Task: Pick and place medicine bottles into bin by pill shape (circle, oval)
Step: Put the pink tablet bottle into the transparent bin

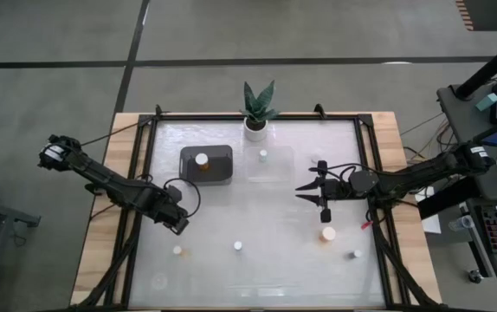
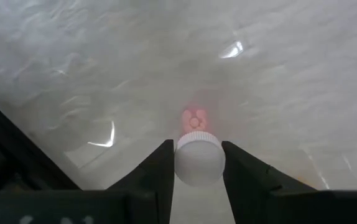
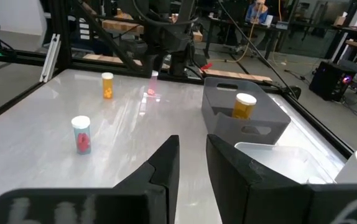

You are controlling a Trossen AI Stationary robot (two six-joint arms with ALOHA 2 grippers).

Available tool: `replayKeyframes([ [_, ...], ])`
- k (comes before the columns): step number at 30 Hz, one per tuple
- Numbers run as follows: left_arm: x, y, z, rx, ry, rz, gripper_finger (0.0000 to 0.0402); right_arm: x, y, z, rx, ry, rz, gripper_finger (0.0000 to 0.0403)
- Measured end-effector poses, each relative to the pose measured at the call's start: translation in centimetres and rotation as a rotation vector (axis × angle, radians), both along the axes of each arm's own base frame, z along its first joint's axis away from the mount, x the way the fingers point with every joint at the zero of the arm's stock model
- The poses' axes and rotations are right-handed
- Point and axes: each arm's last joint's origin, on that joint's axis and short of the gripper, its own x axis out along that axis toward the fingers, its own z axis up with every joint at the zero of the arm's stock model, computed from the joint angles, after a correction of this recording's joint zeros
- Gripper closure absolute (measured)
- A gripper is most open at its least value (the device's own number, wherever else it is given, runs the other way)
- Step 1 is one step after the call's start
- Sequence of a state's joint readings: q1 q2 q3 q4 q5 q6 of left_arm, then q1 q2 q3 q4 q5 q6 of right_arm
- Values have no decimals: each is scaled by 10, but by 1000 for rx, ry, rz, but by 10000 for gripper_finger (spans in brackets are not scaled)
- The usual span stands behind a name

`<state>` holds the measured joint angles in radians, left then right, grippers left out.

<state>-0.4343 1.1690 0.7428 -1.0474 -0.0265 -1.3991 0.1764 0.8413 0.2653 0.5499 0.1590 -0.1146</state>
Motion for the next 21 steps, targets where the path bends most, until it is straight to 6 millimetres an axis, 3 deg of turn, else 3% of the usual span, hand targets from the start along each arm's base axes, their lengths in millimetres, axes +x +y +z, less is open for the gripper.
replayKeyframes([
  [11,21,-9,19,-12,-46,-20,307,0,0,0,-8,1,0,329],
  [21,76,-19,35,15,-64,-205,307,0,0,0,-17,0,2,335],
])
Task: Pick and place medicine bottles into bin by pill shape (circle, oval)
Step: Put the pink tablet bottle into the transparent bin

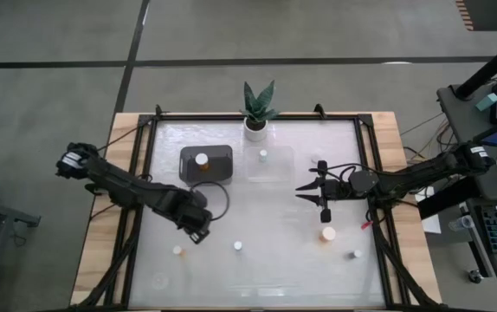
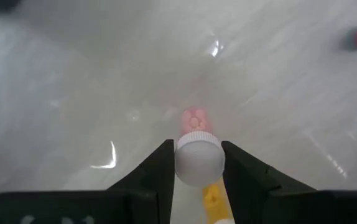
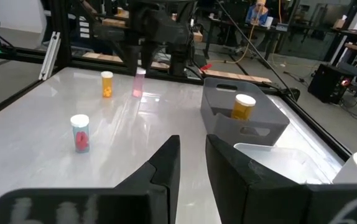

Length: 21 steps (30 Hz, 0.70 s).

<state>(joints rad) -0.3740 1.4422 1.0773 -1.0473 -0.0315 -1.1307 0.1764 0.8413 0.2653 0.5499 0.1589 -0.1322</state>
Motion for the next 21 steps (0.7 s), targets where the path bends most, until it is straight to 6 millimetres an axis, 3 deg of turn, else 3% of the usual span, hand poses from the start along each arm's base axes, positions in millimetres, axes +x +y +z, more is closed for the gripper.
replayKeyframes([
  [11,65,11,12,46,-31,-286,308,0,0,0,1,1,-1,335],
  [21,78,29,38,115,-129,-395,308,0,0,-2,31,24,-5,335],
])
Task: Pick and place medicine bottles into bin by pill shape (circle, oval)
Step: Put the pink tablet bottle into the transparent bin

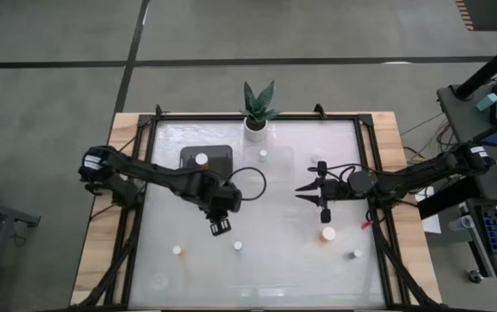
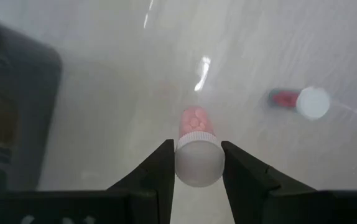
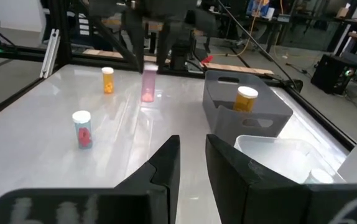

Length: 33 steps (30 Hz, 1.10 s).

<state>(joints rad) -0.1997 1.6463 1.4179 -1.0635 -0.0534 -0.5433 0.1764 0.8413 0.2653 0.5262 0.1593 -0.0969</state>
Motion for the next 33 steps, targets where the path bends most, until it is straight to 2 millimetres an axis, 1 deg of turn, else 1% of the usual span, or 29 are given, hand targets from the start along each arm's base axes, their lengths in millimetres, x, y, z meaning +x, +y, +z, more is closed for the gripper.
replayKeyframes([
  [3,1,4,8,16,-34,-18,308,0,0,0,1,0,-1,335],
  [9,3,8,15,41,-64,-48,308,0,0,0,10,3,-2,335],
  [16,4,12,16,55,-67,-42,308,0,0,-1,63,7,-9,335],
  [22,4,12,16,59,-68,-52,308,4,1,-8,115,50,-11,335],
  [27,7,12,17,57,-95,-55,308,13,3,-15,135,94,-20,330],
  [33,8,12,17,58,-109,-61,308,32,6,-8,128,114,-20,288],
])
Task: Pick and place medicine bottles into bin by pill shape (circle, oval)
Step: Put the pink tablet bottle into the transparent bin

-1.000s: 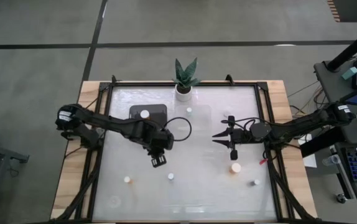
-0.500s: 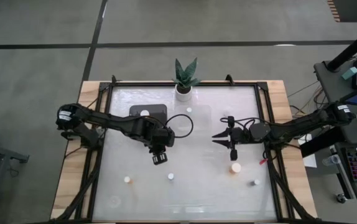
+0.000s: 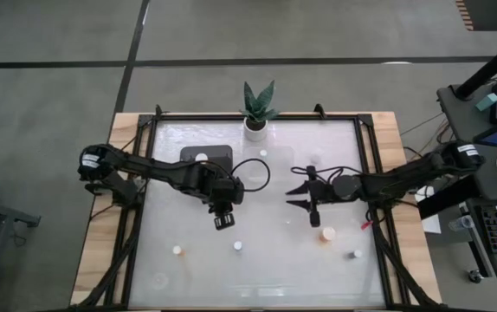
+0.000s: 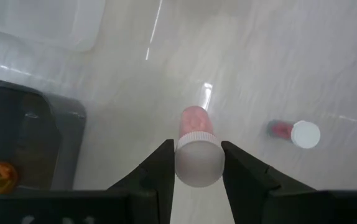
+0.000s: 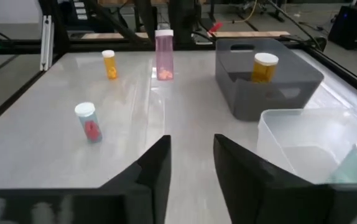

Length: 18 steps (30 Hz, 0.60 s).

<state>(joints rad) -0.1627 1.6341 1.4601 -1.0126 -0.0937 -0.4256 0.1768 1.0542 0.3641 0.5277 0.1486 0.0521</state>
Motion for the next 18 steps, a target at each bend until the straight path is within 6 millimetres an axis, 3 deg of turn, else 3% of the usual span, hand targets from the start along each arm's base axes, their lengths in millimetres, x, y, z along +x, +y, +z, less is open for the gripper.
replayKeyframes([
  [10,5,0,2,32,-52,-38,308,26,5,10,-19,18,2,213],
  [18,18,0,10,104,-204,-155,308,37,5,27,-44,5,3,197],
])
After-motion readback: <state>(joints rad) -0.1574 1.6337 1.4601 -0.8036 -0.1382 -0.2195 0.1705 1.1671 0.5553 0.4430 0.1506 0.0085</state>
